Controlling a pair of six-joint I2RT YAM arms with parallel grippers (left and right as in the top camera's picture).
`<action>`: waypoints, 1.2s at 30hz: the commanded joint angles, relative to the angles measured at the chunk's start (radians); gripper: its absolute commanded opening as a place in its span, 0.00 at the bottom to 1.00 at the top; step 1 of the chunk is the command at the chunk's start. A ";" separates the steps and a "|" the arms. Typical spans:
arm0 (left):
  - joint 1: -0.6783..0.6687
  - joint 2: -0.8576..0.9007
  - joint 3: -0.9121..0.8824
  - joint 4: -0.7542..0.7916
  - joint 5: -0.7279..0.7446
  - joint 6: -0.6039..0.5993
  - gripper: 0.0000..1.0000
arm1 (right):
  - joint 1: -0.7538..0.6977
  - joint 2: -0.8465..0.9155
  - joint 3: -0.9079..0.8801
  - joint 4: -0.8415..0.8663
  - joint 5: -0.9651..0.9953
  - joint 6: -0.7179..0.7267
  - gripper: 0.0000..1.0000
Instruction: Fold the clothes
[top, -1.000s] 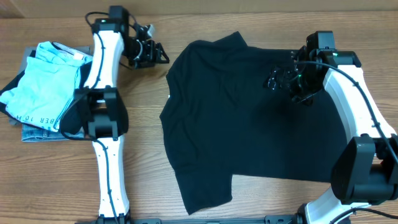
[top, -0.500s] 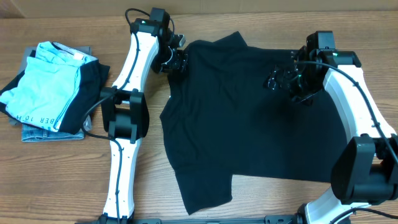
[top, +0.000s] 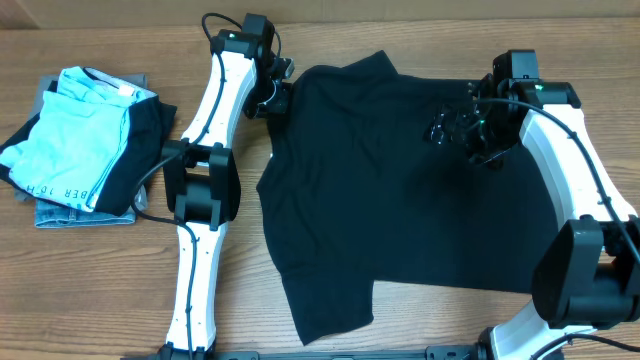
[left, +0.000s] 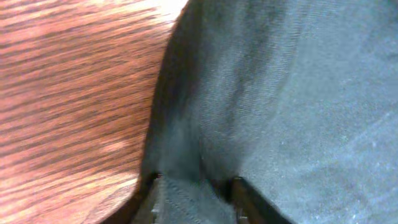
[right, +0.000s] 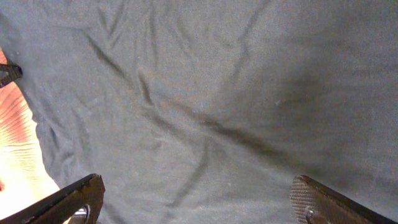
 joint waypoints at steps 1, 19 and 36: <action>0.001 -0.015 0.004 0.005 -0.046 -0.002 0.60 | -0.002 -0.010 0.014 0.003 0.000 -0.007 1.00; -0.016 0.043 0.003 0.010 -0.032 -0.003 0.41 | -0.002 -0.010 0.014 0.003 0.000 -0.007 1.00; 0.014 0.048 0.003 -0.007 -0.204 -0.001 0.13 | -0.002 -0.010 0.014 0.003 0.000 -0.007 1.00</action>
